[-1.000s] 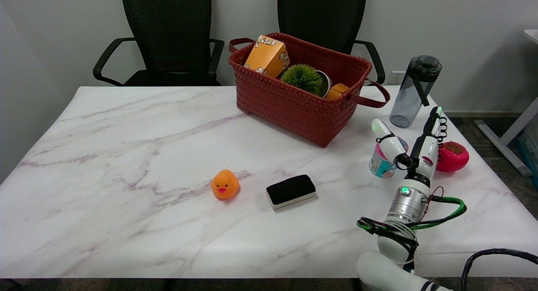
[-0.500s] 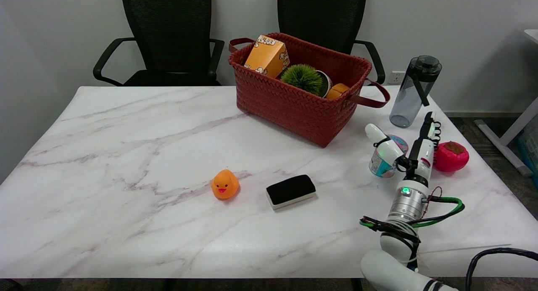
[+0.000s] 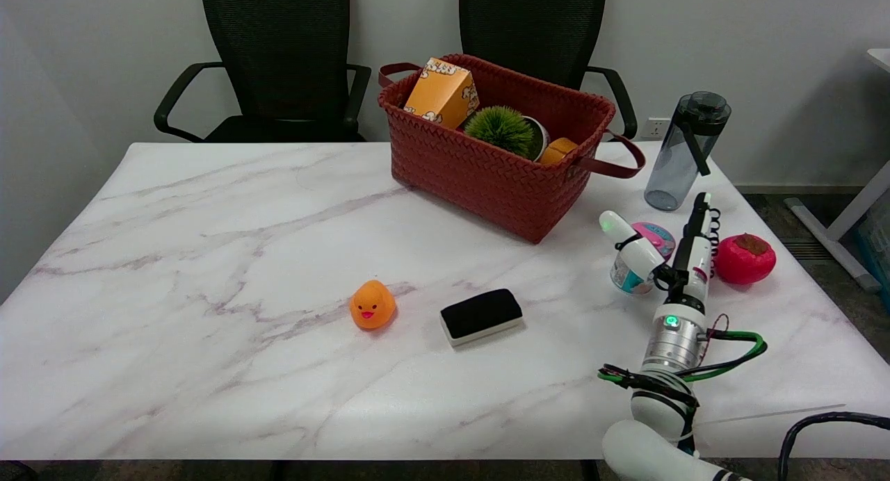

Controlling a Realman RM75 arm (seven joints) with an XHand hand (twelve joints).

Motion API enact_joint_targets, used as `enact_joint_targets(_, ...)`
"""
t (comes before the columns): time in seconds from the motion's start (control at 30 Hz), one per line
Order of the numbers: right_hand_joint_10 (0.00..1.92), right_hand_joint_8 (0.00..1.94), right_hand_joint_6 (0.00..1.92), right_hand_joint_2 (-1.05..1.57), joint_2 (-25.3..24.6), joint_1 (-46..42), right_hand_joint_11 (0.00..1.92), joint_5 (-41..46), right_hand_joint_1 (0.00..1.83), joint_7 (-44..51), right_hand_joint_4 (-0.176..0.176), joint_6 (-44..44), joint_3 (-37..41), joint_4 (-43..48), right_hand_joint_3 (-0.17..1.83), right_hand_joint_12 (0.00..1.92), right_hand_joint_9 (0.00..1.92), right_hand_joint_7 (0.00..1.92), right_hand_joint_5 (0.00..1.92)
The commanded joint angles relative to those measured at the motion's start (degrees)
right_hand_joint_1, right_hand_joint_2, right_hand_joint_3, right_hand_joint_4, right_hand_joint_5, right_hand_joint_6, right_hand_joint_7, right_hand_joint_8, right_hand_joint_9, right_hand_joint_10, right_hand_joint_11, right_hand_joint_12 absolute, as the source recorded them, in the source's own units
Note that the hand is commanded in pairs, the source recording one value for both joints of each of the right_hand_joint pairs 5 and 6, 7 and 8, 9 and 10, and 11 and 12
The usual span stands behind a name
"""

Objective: Pick up the pink gum jar.

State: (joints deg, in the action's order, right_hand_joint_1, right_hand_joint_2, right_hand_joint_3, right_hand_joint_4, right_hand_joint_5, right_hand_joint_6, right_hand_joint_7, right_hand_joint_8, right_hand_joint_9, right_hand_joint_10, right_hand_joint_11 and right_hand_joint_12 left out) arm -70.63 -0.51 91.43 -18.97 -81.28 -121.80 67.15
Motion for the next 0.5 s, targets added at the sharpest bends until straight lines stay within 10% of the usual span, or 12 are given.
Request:
enact_joint_targets(0.03,0.00,0.00,0.00,0.62,0.8,-0.8,0.14,2.7,0.82,-1.8,0.000,0.6,-2.1,0.6,-0.17,0.14,0.00,0.00,0.00)
enact_joint_targets(0.5,0.00,0.00,0.00,0.63,1.9,-1.2,0.17,5.3,0.82,-1.9,0.000,1.4,-2.1,0.7,-0.17,0.17,0.00,0.00,0.00)
